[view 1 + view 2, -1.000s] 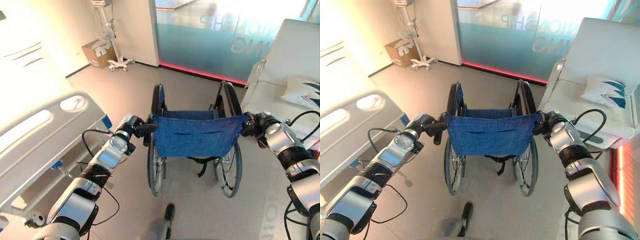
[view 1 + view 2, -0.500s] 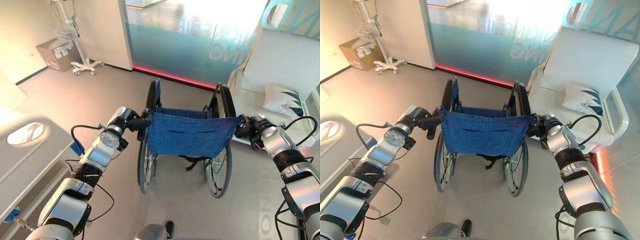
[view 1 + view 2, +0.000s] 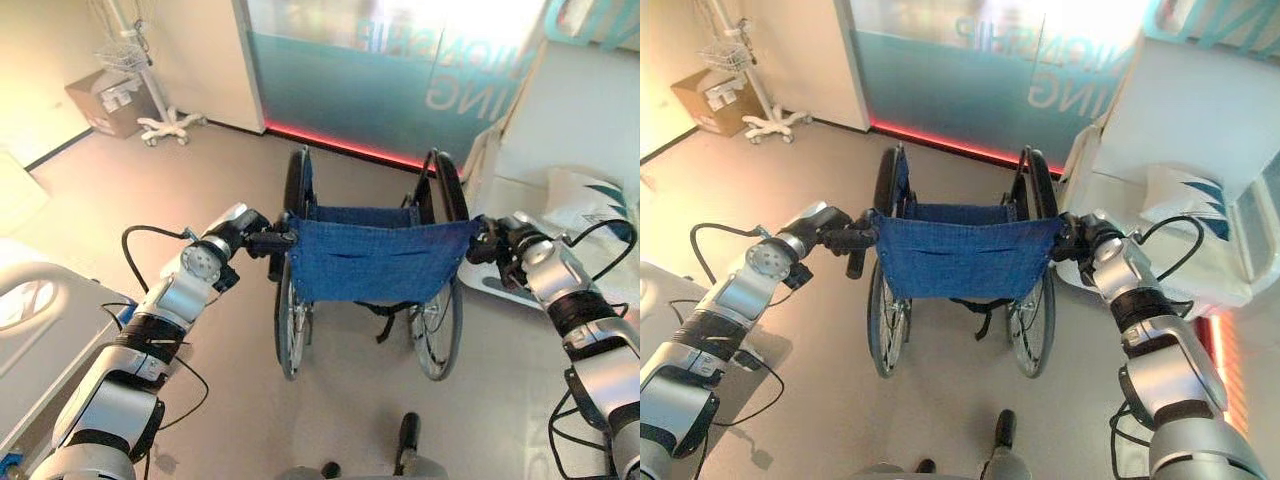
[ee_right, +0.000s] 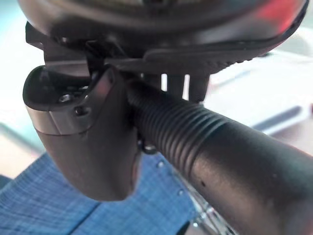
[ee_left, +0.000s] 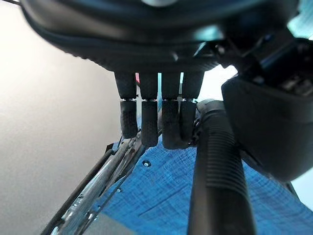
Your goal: Push the wheelchair next to the bed
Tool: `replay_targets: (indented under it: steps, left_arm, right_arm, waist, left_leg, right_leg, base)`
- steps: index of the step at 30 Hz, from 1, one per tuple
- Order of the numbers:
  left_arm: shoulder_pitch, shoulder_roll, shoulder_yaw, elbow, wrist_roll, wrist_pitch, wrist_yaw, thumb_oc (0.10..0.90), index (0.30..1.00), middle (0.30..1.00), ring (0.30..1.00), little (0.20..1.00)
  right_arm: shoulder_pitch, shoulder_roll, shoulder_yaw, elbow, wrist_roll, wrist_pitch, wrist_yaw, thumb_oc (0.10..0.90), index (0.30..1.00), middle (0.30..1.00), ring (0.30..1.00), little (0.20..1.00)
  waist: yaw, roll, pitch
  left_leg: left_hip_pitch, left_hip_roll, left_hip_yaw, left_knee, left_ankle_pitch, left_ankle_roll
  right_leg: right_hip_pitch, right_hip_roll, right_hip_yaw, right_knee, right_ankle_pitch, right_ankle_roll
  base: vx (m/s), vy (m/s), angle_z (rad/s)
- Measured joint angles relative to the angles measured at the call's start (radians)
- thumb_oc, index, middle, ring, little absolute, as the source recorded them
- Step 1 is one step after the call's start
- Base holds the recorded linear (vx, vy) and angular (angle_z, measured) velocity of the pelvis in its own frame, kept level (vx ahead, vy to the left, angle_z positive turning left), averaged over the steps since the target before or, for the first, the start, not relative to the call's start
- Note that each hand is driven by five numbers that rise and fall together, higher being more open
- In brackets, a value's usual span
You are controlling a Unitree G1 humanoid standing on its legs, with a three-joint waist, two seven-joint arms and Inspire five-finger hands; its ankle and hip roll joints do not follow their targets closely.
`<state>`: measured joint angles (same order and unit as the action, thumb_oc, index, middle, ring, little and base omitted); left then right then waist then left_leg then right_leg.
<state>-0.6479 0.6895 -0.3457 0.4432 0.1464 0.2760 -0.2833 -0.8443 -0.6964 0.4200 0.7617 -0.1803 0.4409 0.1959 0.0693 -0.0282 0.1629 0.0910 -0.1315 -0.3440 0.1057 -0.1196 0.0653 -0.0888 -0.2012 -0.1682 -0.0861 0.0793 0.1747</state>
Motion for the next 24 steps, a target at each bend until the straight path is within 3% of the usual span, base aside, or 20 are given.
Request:
replay_targets:
  steps: [3,5,9,12,16,19,21,22,24]
  left_arm:
    - [0.001,-0.022,-0.001,-0.017,0.005,-0.036,-0.038,0.4,0.3,0.3,0.3,0.3]
    - [0.011,-0.017,0.008,-0.065,0.004,-0.048,-0.081,0.4,0.3,0.3,0.3,0.3]
    - [0.027,-0.019,0.004,-0.119,-0.022,-0.035,-0.125,0.4,0.3,0.3,0.3,0.3]
    - [0.044,-0.034,-0.003,-0.132,-0.041,-0.02,-0.125,0.4,0.3,0.3,0.3,0.3]
    - [0.068,-0.055,-0.015,-0.15,-0.044,-0.007,-0.1,0.4,0.3,0.3,0.3,0.3]
    - [0.085,-0.078,-0.019,-0.15,-0.044,-0.005,-0.078,0.4,0.3,0.3,0.3,0.3]
    - [0.108,-0.088,-0.016,-0.151,-0.044,-0.005,-0.061,0.4,0.3,0.3,0.3,0.3]
    - [0.123,-0.09,-0.015,-0.164,-0.043,-0.005,-0.049,0.4,0.3,0.3,0.3,0.3]
    - [0.143,-0.089,-0.018,-0.188,-0.043,-0.004,-0.041,0.4,0.3,0.3,0.3,0.3]
  right_arm:
    - [-0.011,-0.082,0.027,-0.023,-0.008,0.0,0.034,0.4,0.3,0.3,0.3,0.3]
    - [-0.031,-0.125,0.048,-0.027,-0.012,0.0,0.06,0.4,0.3,0.3,0.3,0.3]
    - [-0.043,-0.177,0.1,-0.026,-0.018,0.0,0.076,0.4,0.3,0.3,0.3,0.3]
    - [-0.049,-0.192,0.116,-0.022,-0.03,0.0,0.083,0.4,0.3,0.3,0.3,0.3]
    - [-0.048,-0.198,0.13,-0.013,-0.052,0.0,0.098,0.4,0.3,0.3,0.3,0.3]
    - [-0.048,-0.195,0.144,0.009,-0.062,0.0,0.098,0.4,0.3,0.3,0.3,0.3]
    - [-0.046,-0.171,0.148,0.037,-0.089,0.0,0.097,0.4,0.3,0.3,0.3,0.3]
    - [-0.04,-0.165,0.148,0.043,-0.099,0.001,0.097,0.4,0.3,0.3,0.3,0.3]
    - [-0.021,-0.154,0.145,0.049,-0.135,0.011,0.098,0.4,0.3,0.3,0.3,0.3]
  waist:
    - [-0.007,0.03,0.014]
    - [0.004,0.06,0.021]
    - [0.017,0.045,0.03]
    - [0.018,0.034,0.037]
    - [0.017,0.028,0.033]
    - [0.022,0.029,0.029]
    - [0.036,0.025,0.013]
    - [0.044,0.021,0.01]
    - [0.091,0.029,-0.001]
  left_leg:
    - [-0.022,0.044,0.051,0.068,-0.033,-0.044]
    - [-0.018,0.094,0.099,0.062,-0.027,-0.075]
    - [-0.003,0.13,0.14,0.037,0.051,-0.153]
    - [-0.02,0.174,0.261,0.103,0.078,-0.16]
    - [-0.051,0.217,0.312,0.185,0.093,-0.183]
    - [-0.076,0.19,0.318,0.192,0.1,-0.194]
    - [-0.104,0.137,0.306,0.141,0.097,-0.19]
    - [-0.137,0.109,0.333,0.099,0.097,-0.189]
    - [-0.231,0.096,0.367,0.033,0.122,-0.17]
  right_leg:
    - [0.033,0.046,-0.008,0.057,0.043,-0.051]
    - [0.037,0.078,-0.065,0.119,-0.013,-0.1]
    - [0.092,0.084,-0.121,0.123,-0.075,-0.14]
    - [0.144,0.085,-0.205,0.108,-0.114,-0.159]
    - [0.2,0.085,-0.289,0.087,-0.145,-0.162]
    - [0.235,0.09,-0.304,0.072,-0.152,-0.155]
    - [0.246,0.09,-0.3,0.065,-0.162,-0.148]
    - [0.267,0.093,-0.299,0.034,-0.157,-0.141]
    - [0.296,0.102,-0.31,0.0,-0.157,-0.138]
  base:
    - [0.48,-0.438,1.12]
    - [0.35,-0.283,0.73]
    - [0.22,-0.245,0.68]
    - [0.17,-0.223,0.61]
    - [0.21,-0.188,0.39]
    - [0.34,-0.208,0.17]
    - [0.26,-0.11,-0.09]
    - [0.36,-0.072,-0.29]
    - [0.4,-0.054,-0.6]
